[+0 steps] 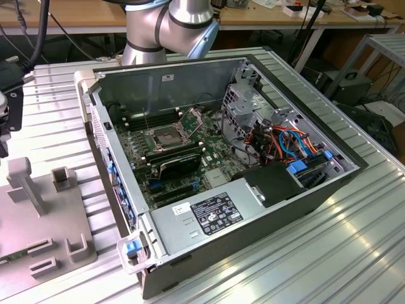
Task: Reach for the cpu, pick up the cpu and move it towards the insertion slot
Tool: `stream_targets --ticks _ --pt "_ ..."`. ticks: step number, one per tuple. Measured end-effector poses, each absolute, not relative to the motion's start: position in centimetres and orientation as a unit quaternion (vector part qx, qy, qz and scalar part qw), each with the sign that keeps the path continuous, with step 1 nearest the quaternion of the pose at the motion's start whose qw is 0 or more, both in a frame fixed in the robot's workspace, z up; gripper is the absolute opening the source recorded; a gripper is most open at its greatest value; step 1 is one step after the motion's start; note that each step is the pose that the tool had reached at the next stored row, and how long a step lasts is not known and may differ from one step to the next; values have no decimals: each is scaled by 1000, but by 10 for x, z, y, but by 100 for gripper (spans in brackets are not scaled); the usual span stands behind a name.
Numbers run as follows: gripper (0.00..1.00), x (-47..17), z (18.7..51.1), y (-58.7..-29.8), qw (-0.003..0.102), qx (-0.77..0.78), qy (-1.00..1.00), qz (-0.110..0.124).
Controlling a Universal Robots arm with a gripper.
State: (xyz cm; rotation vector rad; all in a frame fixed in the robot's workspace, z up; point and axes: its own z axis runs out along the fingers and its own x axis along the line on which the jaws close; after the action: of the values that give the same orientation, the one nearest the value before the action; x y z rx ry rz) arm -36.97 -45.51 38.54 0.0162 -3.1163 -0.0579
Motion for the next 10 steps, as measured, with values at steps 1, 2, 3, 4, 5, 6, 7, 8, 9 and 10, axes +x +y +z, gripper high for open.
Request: stream_targets --ticks 1,2,3,4,5,6,7,8,9,10 --pt "55 -368 385 -455 12 5 -1000 -19" --pt "55 -367 385 -455 12 5 -1000 -19" --pt "55 -366 385 -455 12 5 -1000 -19" --pt "55 -364 385 -455 12 5 -1000 -19" --pt "55 -363 385 -455 12 5 -1000 -19" --pt "55 -362 385 -455 12 5 -1000 -19" --pt "55 -361 385 -455 12 5 -1000 -19" --pt "55 -358 385 -455 12 5 -1000 -19" --pt "55 -356 385 -455 12 5 -1000 -19" --pt "55 -354 385 -455 12 5 -1000 -19"
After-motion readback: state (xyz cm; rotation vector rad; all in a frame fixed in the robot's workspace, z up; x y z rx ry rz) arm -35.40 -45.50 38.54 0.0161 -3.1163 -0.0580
